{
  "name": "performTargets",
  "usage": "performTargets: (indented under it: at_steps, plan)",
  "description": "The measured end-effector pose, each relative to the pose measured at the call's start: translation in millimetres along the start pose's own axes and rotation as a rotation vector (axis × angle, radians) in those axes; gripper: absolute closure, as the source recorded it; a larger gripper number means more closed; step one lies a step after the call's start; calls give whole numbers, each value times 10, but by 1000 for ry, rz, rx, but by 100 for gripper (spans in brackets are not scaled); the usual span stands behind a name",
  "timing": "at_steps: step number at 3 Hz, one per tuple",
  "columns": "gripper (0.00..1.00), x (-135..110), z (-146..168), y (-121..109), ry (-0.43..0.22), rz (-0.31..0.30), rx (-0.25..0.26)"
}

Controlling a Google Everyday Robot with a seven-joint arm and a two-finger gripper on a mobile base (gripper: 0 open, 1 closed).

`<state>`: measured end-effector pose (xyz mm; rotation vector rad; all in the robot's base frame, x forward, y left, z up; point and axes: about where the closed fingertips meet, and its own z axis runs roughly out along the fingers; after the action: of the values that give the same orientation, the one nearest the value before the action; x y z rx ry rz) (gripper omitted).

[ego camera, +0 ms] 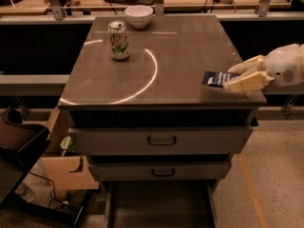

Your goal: Place rxbar blueberry into bottom drawer

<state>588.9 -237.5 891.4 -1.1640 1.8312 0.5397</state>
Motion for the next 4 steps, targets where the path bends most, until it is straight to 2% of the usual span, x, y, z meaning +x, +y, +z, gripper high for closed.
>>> performTargets:
  at_steps: [1,2,3,4]
  plan:
    - [100,99,-274,113,70,14,34]
    - [100,459,-476,310,131,3,65]
    - [100,872,-739,699,170,-4,91]
    - [100,1367,-956,1147,256,45,99]
